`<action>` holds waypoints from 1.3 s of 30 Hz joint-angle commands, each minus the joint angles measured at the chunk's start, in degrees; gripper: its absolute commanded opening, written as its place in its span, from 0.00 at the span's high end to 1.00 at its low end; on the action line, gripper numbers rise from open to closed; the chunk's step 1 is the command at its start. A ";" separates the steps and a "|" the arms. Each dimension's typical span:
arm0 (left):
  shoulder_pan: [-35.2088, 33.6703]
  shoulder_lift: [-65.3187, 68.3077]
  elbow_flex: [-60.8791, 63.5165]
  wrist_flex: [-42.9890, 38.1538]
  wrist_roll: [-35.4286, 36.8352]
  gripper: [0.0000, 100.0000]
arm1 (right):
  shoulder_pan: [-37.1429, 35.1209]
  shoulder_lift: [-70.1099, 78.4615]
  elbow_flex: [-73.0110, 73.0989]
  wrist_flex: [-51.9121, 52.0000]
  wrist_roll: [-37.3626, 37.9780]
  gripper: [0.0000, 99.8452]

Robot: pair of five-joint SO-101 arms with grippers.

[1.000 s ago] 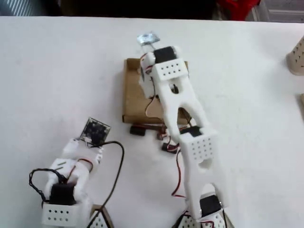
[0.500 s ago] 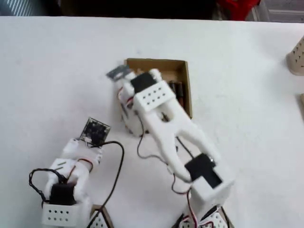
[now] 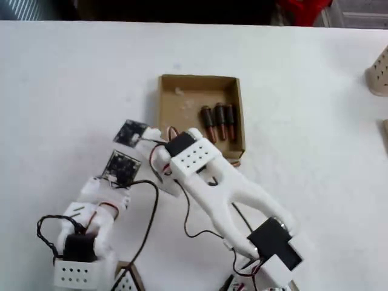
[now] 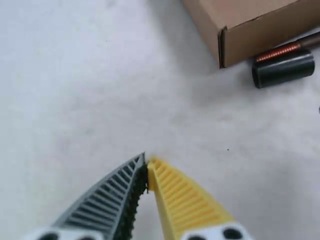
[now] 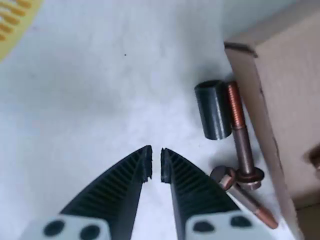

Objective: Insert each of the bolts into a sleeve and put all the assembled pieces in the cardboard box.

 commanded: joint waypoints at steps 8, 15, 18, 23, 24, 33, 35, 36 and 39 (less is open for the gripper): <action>-0.48 -0.40 0.00 -0.18 -0.88 0.98 | 0.75 -1.71 0.09 -3.03 11.60 0.86; -0.48 -0.40 0.00 -0.18 -0.88 0.98 | 3.12 -1.71 5.54 -13.93 15.65 0.86; -0.48 -0.40 0.00 -0.18 -0.88 0.98 | 3.12 -1.71 7.30 -15.69 17.58 0.86; -0.48 -0.40 0.00 -0.18 -0.88 0.98 | 3.21 -1.63 7.56 -17.19 17.76 0.86; -0.48 -0.40 0.00 -0.18 -0.88 0.98 | 3.12 -1.63 7.56 -17.19 17.93 0.86; -0.48 -0.40 0.00 -0.18 -0.88 0.98 | 3.12 9.01 5.63 -19.12 21.36 0.86; -0.48 -0.40 0.00 -0.18 -0.88 0.98 | 3.47 10.51 3.52 -18.33 21.10 0.86; -0.48 -0.40 0.00 -0.18 -0.88 0.98 | 3.47 10.86 2.81 -17.63 21.01 0.86; -0.48 -0.40 0.00 -0.18 -0.88 0.98 | 3.38 11.03 2.46 -17.54 20.84 0.86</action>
